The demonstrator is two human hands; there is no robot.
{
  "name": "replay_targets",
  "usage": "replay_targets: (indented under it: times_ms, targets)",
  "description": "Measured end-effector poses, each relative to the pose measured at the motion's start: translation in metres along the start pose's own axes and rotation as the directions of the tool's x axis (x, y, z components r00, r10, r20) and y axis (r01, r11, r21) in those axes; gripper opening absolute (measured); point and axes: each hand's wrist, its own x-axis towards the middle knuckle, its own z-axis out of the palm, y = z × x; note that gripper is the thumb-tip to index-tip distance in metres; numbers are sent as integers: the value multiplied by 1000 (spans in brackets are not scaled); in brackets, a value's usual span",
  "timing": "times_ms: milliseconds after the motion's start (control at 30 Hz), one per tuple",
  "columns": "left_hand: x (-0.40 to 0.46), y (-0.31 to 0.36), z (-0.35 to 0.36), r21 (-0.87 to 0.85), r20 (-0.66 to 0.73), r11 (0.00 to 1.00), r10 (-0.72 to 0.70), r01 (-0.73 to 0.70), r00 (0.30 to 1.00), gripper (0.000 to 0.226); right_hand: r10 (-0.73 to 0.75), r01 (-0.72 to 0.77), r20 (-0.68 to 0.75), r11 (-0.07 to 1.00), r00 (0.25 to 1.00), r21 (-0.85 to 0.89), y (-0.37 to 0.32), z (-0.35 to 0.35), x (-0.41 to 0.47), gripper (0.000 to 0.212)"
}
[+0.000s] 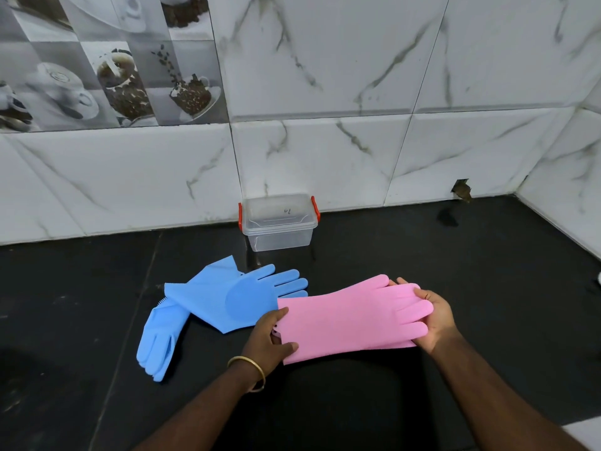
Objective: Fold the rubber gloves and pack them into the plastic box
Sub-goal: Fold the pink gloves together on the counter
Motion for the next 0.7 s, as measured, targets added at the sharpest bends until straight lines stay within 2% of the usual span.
replay_targets:
  times_ms: [300, 567, 700]
  targets:
    - [3, -5, 9, 134, -34, 989, 75, -69, 997, 78, 10, -10, 7, 999, 1000, -33, -4, -5, 6, 42]
    - [2, -8, 10, 148, -76, 986, 81, -69, 994, 79, 5, 3, 63, 992, 998, -124, -6, -9, 25, 36]
    - [-1, -8, 13, 177, -104, 982, 82, -63, 991, 80, -177, 165, -5, 932, 984, -323, -10, -19, 34, 33]
